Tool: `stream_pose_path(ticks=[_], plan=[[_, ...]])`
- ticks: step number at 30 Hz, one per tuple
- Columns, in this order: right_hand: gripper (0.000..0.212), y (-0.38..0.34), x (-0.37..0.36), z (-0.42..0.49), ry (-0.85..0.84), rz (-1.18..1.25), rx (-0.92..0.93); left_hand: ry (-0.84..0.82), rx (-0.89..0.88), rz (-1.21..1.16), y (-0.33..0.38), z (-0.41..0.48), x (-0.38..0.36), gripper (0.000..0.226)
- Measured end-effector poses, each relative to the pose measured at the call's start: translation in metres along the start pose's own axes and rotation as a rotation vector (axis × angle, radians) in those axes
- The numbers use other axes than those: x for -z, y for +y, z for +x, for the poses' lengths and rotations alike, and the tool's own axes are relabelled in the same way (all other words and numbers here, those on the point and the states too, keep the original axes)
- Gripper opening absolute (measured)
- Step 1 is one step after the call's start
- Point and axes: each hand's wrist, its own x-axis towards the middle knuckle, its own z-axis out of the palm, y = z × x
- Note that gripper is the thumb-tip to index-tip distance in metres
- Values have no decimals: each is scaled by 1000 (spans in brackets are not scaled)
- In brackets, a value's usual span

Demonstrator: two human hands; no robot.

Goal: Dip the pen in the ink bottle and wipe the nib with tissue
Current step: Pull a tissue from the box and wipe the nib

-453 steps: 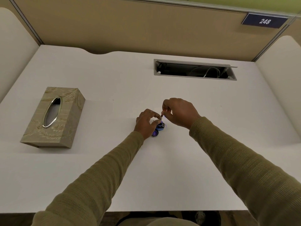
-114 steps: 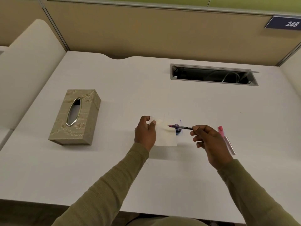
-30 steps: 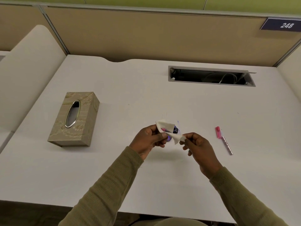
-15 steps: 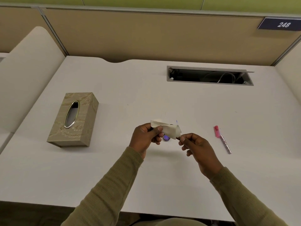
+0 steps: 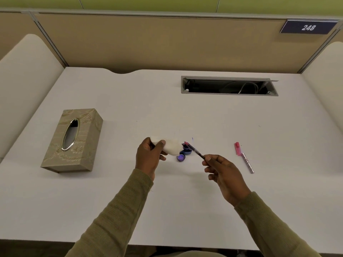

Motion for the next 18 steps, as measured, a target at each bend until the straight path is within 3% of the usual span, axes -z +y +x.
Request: stream_pose_path(ticks=[4,8,9,13,18], plan=[[12,-1,4,1,1,65,-43,14,-21,59,-8,-7,-10,7],[12,-2,7,2,-14,129,-79,-11,3,92,-7,-16,-23,50],[12,-2,8,3,-19,146,-89,-14,6,117,-8,-18,-26,51],[14,-3,10,2,-39,197,-124,-80,60,80,-11,-27,-42,16],[15,-3,13,2,-55,218,-140,-211,44,22,-13,-36,-62,9]])
